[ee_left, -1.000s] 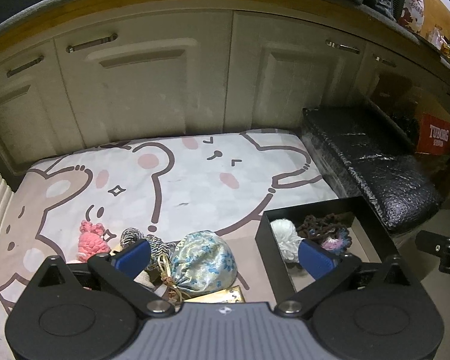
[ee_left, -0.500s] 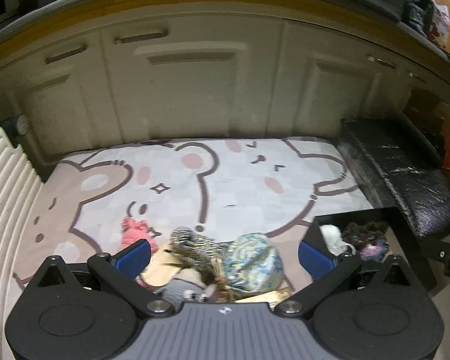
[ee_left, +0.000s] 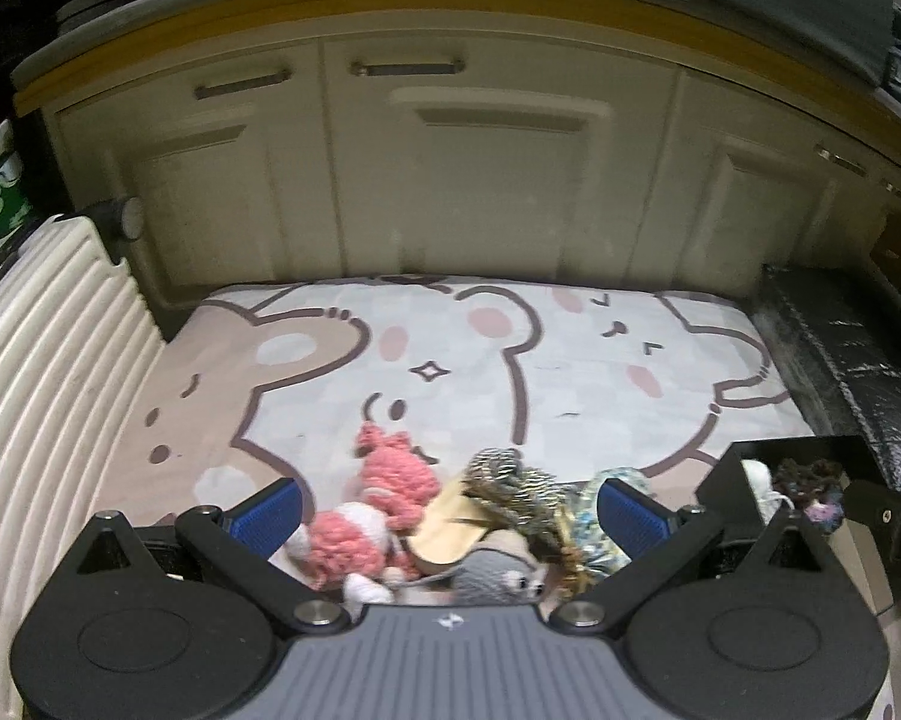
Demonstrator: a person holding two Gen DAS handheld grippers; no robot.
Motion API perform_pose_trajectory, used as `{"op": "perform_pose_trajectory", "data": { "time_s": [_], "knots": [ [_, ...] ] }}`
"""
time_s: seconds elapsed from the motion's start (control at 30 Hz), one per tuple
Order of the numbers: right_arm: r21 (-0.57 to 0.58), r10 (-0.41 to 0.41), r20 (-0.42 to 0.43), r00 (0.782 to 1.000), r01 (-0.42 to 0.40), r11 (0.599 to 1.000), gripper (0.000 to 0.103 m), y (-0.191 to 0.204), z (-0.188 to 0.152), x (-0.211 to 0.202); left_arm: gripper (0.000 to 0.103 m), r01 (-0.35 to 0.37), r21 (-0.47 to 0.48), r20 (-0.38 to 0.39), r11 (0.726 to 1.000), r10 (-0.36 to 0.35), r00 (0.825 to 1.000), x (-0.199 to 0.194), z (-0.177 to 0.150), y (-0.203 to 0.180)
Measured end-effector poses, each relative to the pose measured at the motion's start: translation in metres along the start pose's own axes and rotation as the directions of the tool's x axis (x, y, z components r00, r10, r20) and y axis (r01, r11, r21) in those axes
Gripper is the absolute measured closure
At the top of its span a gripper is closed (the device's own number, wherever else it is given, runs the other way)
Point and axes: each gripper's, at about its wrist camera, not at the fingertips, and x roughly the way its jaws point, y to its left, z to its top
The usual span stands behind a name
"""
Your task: Organize objects
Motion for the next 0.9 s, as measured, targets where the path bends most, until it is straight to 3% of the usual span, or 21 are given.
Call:
{"op": "perform_pose_trajectory", "data": {
  "time_s": [0.47, 0.9],
  "knots": [
    [-0.04, 0.07, -0.016, 0.997, -0.07, 0.997, 0.0, 0.045, 0.002, 0.01, 0.0, -0.087, -0.036, 0.018, 0.996, 0.088, 0.996, 0.0, -0.004, 0.047],
    [-0.087, 0.134, -0.046, 0.99, -0.138, 0.987, 0.0, 0.067, 0.001, 0.022, 0.0, -0.073, -0.084, -0.003, 0.994, 0.074, 0.997, 0.016, -0.007, 0.071]
  ]
}}
